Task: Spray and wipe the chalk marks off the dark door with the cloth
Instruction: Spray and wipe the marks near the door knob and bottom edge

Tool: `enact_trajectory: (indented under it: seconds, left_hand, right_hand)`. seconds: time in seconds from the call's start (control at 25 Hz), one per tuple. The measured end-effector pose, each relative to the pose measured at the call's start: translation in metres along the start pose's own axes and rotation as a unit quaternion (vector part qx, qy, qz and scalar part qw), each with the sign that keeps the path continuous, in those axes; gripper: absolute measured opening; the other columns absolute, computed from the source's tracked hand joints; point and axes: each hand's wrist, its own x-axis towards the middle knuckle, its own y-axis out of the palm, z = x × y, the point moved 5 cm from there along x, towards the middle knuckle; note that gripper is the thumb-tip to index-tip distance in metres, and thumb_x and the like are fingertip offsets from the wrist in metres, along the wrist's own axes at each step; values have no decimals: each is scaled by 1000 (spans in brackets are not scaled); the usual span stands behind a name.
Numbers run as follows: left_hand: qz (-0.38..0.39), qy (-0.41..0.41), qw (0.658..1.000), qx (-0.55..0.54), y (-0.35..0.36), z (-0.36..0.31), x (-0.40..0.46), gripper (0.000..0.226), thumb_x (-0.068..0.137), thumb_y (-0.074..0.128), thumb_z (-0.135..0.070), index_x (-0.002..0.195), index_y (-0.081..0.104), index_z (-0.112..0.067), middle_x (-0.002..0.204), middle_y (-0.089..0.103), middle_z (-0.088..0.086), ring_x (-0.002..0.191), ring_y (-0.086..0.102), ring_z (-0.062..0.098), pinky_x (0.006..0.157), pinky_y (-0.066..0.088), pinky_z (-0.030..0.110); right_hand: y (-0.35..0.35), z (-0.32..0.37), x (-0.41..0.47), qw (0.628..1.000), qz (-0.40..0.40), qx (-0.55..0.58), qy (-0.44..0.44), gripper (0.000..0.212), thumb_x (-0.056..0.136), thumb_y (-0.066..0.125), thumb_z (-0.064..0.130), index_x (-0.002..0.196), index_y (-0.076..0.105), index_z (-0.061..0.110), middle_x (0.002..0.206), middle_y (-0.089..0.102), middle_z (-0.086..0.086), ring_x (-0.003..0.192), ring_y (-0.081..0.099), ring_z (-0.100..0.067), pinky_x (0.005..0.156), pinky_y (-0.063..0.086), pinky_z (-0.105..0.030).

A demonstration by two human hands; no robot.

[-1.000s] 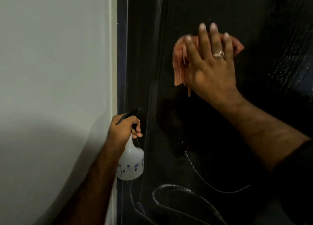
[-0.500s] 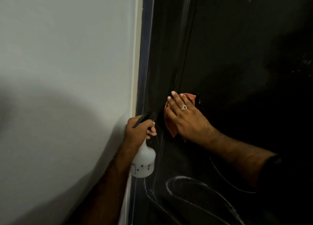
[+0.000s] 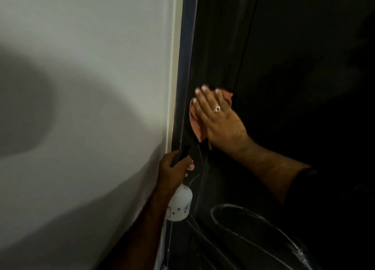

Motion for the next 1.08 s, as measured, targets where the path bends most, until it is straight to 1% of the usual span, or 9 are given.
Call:
enact_trajectory:
  seconds: [0.12,0.2,0.28,0.4,0.52,0.68,0.8,0.92,1.08]
  left_hand:
    - [-33,-58,998,11,-7,39,-10,9,96,72,-13,88,70,-18,82,74,9,76,72,23,74,59,37]
    - [-52,-96,994,22,-10,64,-14,3,97,71,-17,95,70,-19,88,73,6,75,71,19,68,59,32]
    - [-63,-87,994,28,-13,76,-11,5,97,71,-17,98,73,-12,82,73,3,70,70,16,65,56,28]
    - [-47,-48,998,6,-13,80,-1,15,99,66,-10,87,75,-10,71,73,2,70,69,21,67,55,32]
    - [-58,-47,997,3,-17,97,4,23,99,66,-8,80,74,-17,68,71,1,69,67,21,69,55,35]
    - [-27,-81,996,32,-18,159,5,17,99,66,-8,100,80,-18,63,67,-8,60,61,8,65,52,30]
    - [-21,-107,993,46,-17,194,4,22,97,66,-9,83,77,-21,58,63,-4,56,58,10,66,51,37]
    - [-19,-143,990,-4,-18,219,0,19,99,64,-10,93,77,-22,76,76,-3,71,71,13,71,58,36]
    - [-5,-148,988,-43,-24,232,-16,21,94,63,-9,79,75,-18,69,67,4,71,63,25,74,53,39]
  right_hand:
    - [50,86,-48,980,123,32,-151,110,96,56,64,169,-4,7,173,-18,-24,161,-17,-43,125,-19,-58]
    - [70,117,-78,960,177,25,-215,94,103,50,57,170,2,12,175,-14,-20,162,-15,-40,121,-23,-56]
    - [55,96,-62,975,134,51,-169,88,104,48,55,170,8,13,176,-12,-19,162,-15,-39,128,-15,-57]
    - [0,13,18,999,4,31,-10,107,95,57,68,170,8,8,175,-10,-24,162,-11,-43,133,1,-57]
    - [-21,-34,71,994,-41,1,100,120,89,56,78,169,2,7,175,-9,-24,163,-6,-43,132,8,-56]
    - [30,53,41,998,-37,-7,43,100,101,45,60,168,-1,1,175,-7,-28,163,-3,-45,132,11,-57]
    - [99,159,-31,994,62,63,-64,86,106,33,46,167,-7,0,172,-17,-31,161,-13,-48,132,1,-59]
    - [153,247,-119,956,212,130,-159,83,109,34,47,168,-7,5,172,-23,-25,160,-19,-43,132,-5,-58]
    - [151,246,-149,938,256,129,-193,87,106,48,43,169,-1,10,173,-20,-24,161,-16,-42,132,-4,-58]
